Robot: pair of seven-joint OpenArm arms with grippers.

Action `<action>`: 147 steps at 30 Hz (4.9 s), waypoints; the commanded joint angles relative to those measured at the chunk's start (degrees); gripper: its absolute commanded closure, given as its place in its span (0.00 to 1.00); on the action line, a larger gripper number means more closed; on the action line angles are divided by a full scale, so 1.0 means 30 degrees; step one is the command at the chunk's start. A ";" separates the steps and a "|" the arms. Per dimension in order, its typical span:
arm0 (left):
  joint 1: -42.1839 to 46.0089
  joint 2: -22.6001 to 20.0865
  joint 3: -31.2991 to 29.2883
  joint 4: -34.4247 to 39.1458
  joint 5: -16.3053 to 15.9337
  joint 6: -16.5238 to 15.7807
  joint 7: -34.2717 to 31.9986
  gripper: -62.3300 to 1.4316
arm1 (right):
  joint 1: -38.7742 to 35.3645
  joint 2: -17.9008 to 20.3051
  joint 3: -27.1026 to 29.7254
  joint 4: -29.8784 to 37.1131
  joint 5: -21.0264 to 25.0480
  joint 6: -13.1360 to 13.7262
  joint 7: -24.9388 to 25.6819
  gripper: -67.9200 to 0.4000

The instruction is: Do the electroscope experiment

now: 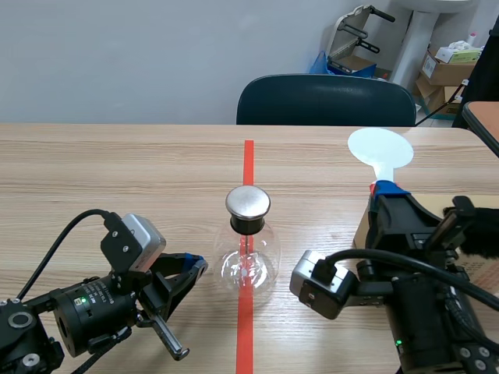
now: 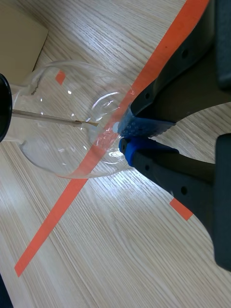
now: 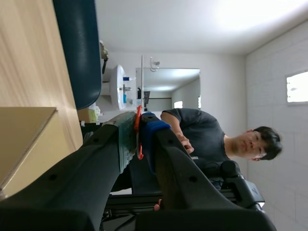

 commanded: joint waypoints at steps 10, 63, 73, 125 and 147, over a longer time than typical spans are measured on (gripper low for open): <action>-0.0051 -0.0641 -0.0007 0.0313 -0.0160 -0.0182 -0.0299 0.91 | -0.2586 -0.0015 0.3031 0.0168 0.0357 -0.1158 0.3548 0.96; 0.0648 -1.5482 0.4095 1.1242 -0.4641 -0.3417 -0.3220 0.32 | -0.1013 -0.1647 0.9610 -0.5727 0.7461 -0.1158 1.6881 0.96; 0.0918 -1.6094 0.4095 1.1242 -0.4787 -0.4218 -0.4313 0.32 | -0.1013 -0.1654 0.9610 -0.5727 0.7461 -0.1158 1.6888 0.44; 0.0903 -1.6094 0.4095 1.1220 -0.4881 -0.4335 -0.6339 0.32 | -0.1020 -0.1639 0.9610 -0.5727 0.7461 -0.1158 1.6888 0.00; 0.0903 -1.6094 0.4095 1.1220 -0.4881 -0.4335 -0.6207 0.32 | -0.1056 -0.1639 0.9610 -0.5727 0.7461 -0.1158 1.6895 0.00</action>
